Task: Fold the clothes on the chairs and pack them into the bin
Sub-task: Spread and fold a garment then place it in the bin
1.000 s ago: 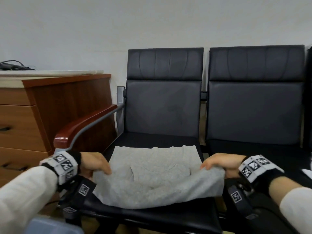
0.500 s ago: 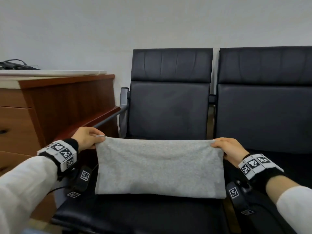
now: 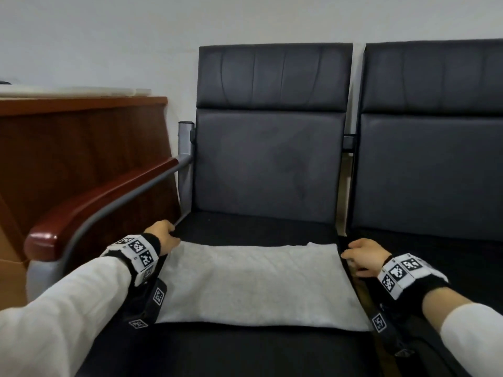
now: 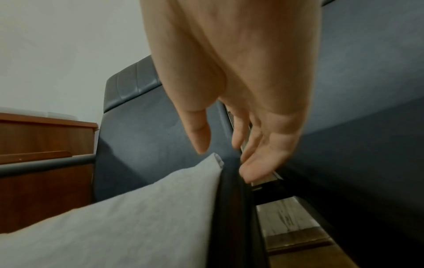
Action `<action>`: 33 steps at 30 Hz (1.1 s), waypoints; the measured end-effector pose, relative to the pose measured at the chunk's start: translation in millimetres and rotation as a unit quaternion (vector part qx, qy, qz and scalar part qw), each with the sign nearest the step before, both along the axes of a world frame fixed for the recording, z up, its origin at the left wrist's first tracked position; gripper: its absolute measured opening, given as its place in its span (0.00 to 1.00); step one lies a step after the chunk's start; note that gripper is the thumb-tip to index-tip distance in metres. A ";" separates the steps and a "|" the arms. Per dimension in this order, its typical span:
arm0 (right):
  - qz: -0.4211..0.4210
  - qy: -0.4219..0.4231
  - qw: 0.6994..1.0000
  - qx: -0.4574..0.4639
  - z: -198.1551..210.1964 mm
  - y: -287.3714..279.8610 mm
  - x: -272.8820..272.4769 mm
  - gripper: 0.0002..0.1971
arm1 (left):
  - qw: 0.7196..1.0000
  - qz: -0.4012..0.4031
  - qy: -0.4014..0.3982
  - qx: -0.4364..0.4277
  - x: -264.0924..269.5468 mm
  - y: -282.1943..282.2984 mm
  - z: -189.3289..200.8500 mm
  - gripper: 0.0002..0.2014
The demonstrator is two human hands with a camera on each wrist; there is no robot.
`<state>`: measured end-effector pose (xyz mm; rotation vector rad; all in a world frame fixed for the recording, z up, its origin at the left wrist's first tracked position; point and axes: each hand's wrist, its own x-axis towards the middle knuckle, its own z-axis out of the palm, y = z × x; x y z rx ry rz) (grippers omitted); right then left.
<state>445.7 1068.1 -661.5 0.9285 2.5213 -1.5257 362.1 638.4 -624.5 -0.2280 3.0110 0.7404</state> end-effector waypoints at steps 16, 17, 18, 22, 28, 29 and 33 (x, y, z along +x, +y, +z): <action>0.055 -0.035 0.992 0.107 0.3 -51.9 76.4 0.21 | 0.963 -0.146 -0.155 -0.166 119.1 82.4 -18.2 0.43; 0.034 -0.012 0.997 0.073 1.7 -49.2 83.5 0.18 | 0.965 -0.143 -0.154 -0.155 125.1 82.1 -18.5 0.44; 0.007 0.012 1.000 0.026 2.4 -46.7 90.0 0.16 | 0.969 -0.143 -0.147 -0.141 129.1 81.7 -19.7 0.44; -0.047 0.058 0.968 -0.237 3.0 -43.5 117.7 0.13 | 0.973 -0.150 -0.147 -0.099 144.5 84.5 -21.3 0.45; -0.037 0.139 0.909 -0.390 8.0 -40.9 134.1 0.22 | 0.968 -0.168 -0.162 -0.095 156.0 92.7 -18.6 0.43; -0.033 0.155 0.902 -0.401 11.1 -43.5 135.1 0.21 | 0.973 -0.161 -0.150 -0.075 157.2 95.0 -18.8 0.38; -0.049 0.216 0.887 -0.406 19.1 -56.3 128.4 0.11 | 0.984 -0.130 -0.036 0.118 157.4 110.4 -21.9 0.16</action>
